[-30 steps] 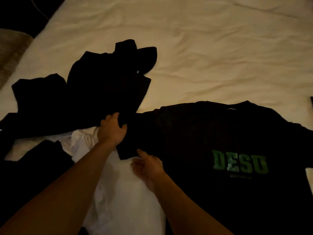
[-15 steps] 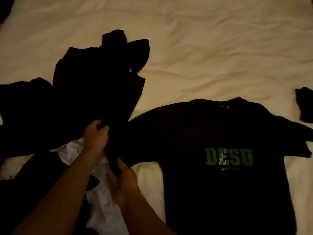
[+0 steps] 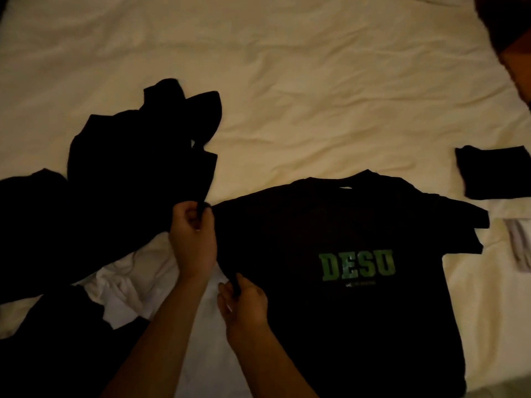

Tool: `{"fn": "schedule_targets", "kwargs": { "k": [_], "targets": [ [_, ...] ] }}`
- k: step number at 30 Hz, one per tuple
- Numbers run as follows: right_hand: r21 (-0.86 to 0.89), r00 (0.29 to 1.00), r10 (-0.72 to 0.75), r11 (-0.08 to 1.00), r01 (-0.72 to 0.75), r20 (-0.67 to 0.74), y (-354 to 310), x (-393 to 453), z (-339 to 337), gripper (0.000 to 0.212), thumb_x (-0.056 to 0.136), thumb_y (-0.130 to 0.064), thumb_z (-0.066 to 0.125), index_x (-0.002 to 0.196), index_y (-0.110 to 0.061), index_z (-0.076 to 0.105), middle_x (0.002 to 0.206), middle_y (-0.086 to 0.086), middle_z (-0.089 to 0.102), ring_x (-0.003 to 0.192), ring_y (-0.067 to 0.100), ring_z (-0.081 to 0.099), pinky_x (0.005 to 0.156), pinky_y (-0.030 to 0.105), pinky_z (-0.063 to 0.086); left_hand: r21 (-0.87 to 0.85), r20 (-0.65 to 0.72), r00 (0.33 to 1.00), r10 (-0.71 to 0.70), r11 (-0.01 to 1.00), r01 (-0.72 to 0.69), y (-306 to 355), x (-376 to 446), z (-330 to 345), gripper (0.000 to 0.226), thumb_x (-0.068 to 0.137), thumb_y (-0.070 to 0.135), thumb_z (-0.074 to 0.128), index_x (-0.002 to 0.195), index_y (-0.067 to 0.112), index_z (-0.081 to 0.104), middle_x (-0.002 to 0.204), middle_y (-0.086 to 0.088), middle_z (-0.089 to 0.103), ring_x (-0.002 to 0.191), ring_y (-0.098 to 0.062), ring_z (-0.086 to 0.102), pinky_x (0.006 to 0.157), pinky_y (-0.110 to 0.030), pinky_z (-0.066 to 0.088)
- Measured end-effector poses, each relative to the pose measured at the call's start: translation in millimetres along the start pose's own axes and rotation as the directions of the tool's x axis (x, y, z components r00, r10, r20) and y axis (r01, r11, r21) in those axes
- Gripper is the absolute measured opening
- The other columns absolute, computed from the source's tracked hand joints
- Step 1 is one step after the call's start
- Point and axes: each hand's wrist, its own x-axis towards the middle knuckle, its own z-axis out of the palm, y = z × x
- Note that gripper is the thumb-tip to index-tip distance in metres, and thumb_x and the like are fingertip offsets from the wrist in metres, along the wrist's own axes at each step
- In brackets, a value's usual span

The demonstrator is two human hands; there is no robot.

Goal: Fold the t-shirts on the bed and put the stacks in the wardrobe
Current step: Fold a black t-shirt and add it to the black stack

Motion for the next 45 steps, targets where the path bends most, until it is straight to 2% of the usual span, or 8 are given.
{"fn": "schedule_targets", "kwargs": {
  "k": [6, 10, 15, 21, 25, 30, 37, 45],
  "targets": [
    [0.085, 0.998, -0.028, 0.996, 0.024, 0.049, -97, 13, -59, 0.017, 0.101, -0.025, 0.05, 0.111, -0.015, 0.06, 0.084, 0.009, 0.062, 0.083, 0.023, 0.062, 0.08, 0.034, 0.051, -0.1, 0.269, 0.963, 0.007, 0.995, 0.021, 51, -48, 106, 0.021, 0.095, 0.016, 0.063, 0.114, 0.017, 0.053, 0.093, 0.01, 0.061, 0.078, 0.005, 0.06, 0.065, -0.009, 0.044],
    [0.061, 0.997, -0.064, 0.996, 0.067, -0.042, -135, 48, -110, 0.038, 0.101, -0.043, 0.047, 0.122, -0.012, 0.053, 0.104, 0.015, 0.066, 0.094, 0.025, 0.065, 0.081, 0.034, 0.05, 0.003, 0.61, 0.792, -0.023, 1.0, 0.026, 40, -85, 158, 0.046, 0.096, 0.025, 0.061, 0.139, 0.021, 0.045, 0.119, 0.007, 0.057, 0.104, -0.003, 0.059, 0.082, -0.015, 0.05],
    [-0.437, 0.993, -0.089, 0.899, 0.044, -0.081, -147, 82, -137, 0.046, 0.088, -0.05, 0.066, 0.109, -0.012, 0.054, 0.087, 0.008, 0.064, 0.068, 0.017, 0.062, 0.061, 0.029, 0.051, 0.251, 0.463, 0.886, -0.006, 0.96, -0.125, -6, -83, 150, 0.032, 0.095, 0.018, 0.06, 0.127, 0.015, 0.057, 0.114, 0.0, 0.06, 0.101, -0.016, 0.062, 0.087, -0.033, 0.053],
    [-0.543, 0.992, -0.026, 0.835, 0.091, 0.127, -158, 101, -138, 0.016, 0.099, -0.024, 0.058, 0.097, -0.012, 0.047, 0.074, 0.003, 0.047, 0.056, 0.012, 0.047, 0.051, 0.023, 0.043, 0.705, 0.562, 0.827, -0.03, 0.541, -0.459, -46, -36, 133, 0.069, 0.095, 0.043, 0.056, 0.155, 0.023, 0.029, 0.156, -0.017, 0.027, 0.14, -0.039, 0.026, 0.108, -0.052, 0.036],
    [-0.554, 0.985, -0.164, 0.816, 0.163, 0.048, -151, 105, -144, 0.017, 0.1, -0.024, 0.056, 0.085, -0.018, 0.049, 0.072, 0.004, 0.056, 0.058, 0.013, 0.056, 0.061, 0.027, 0.05, 0.637, 0.736, 0.677, -0.016, 0.357, -0.684, -56, -44, 152, 0.075, 0.097, 0.053, 0.047, 0.158, 0.026, 0.014, 0.165, -0.012, 0.006, 0.15, -0.036, 0.007, 0.115, -0.053, 0.023],
    [-0.531, 0.969, -0.246, 0.823, 0.203, -0.01, -147, 105, -167, 0.01, 0.098, -0.027, 0.058, 0.09, -0.024, 0.053, 0.077, 0.005, 0.064, 0.06, 0.012, 0.061, 0.058, 0.023, 0.051, 0.631, 0.749, 0.662, 0.0, 0.306, -0.713, -62, -73, 174, 0.075, 0.099, 0.057, 0.031, 0.159, 0.022, 0.002, 0.165, -0.013, -0.004, 0.152, -0.033, -0.005, 0.121, -0.048, 0.011],
    [-0.609, 0.972, -0.23, 0.765, 0.21, 0.046, -198, 115, -208, 0.023, 0.096, -0.038, 0.059, 0.089, -0.016, 0.058, 0.077, 0.004, 0.067, 0.056, 0.011, 0.064, 0.056, 0.025, 0.049, 0.617, 0.71, 0.692, 0.132, 0.357, -0.701, -32, -87, 204, 0.068, 0.096, 0.052, 0.033, 0.149, 0.009, 0.038, 0.16, -0.016, 0.025, 0.148, -0.036, 0.019, 0.115, -0.051, 0.026],
    [-0.521, 0.722, -0.548, 0.799, 0.301, -0.423, -372, 139, -340, 0.042, 0.091, -0.047, 0.061, 0.11, -0.009, 0.057, 0.102, 0.009, 0.064, 0.095, 0.028, 0.062, 0.083, 0.041, 0.052, 0.253, 0.882, 0.391, 0.262, 0.434, -0.864, 44, -131, 379, 0.049, 0.096, 0.038, 0.048, 0.136, 0.011, 0.054, 0.136, -0.008, 0.053, 0.128, -0.03, 0.045, 0.104, -0.042, 0.036]
  ]
}}
